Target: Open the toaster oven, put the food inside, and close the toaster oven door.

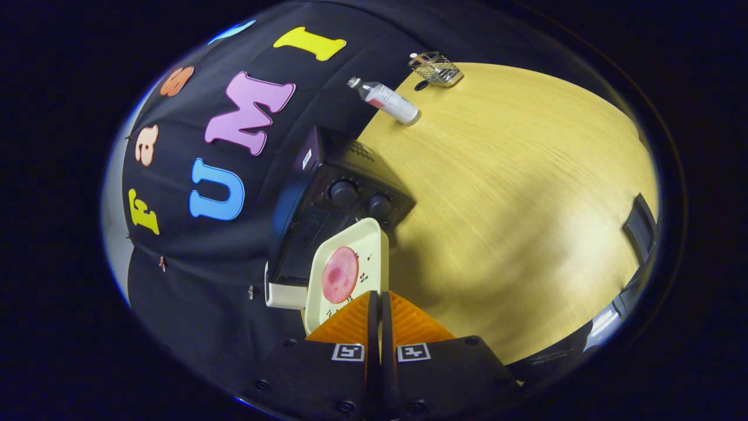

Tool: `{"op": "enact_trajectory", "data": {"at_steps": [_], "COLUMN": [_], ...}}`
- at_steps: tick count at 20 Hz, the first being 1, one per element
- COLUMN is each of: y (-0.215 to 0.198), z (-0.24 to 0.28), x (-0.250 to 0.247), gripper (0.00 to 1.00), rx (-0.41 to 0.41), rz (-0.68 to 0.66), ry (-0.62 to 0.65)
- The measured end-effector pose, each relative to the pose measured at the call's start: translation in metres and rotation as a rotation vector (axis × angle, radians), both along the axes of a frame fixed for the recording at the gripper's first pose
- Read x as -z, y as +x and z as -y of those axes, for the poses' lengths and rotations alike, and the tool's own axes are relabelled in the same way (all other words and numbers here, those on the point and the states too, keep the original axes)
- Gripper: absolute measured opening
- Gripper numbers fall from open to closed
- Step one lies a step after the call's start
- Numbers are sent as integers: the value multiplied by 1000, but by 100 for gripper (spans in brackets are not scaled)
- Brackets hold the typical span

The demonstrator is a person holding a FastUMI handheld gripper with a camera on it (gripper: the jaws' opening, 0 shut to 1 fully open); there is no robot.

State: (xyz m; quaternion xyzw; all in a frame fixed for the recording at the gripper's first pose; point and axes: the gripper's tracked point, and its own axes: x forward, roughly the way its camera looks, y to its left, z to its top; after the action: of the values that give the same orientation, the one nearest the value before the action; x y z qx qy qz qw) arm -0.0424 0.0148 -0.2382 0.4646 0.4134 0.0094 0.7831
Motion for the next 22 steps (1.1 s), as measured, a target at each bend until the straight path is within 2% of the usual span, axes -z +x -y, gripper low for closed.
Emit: {"op": "enact_trajectory", "data": {"at_steps": [7,11,16,22], "y": [56,83,130,158], "z": [-61,-77,-96,-105], "x": [11,38,54,65], "gripper": [6,6,6,6], "rx": [56,110,194,232], "rz": [38,1,30,49], "ry": [-1,-19,2,-19]}}
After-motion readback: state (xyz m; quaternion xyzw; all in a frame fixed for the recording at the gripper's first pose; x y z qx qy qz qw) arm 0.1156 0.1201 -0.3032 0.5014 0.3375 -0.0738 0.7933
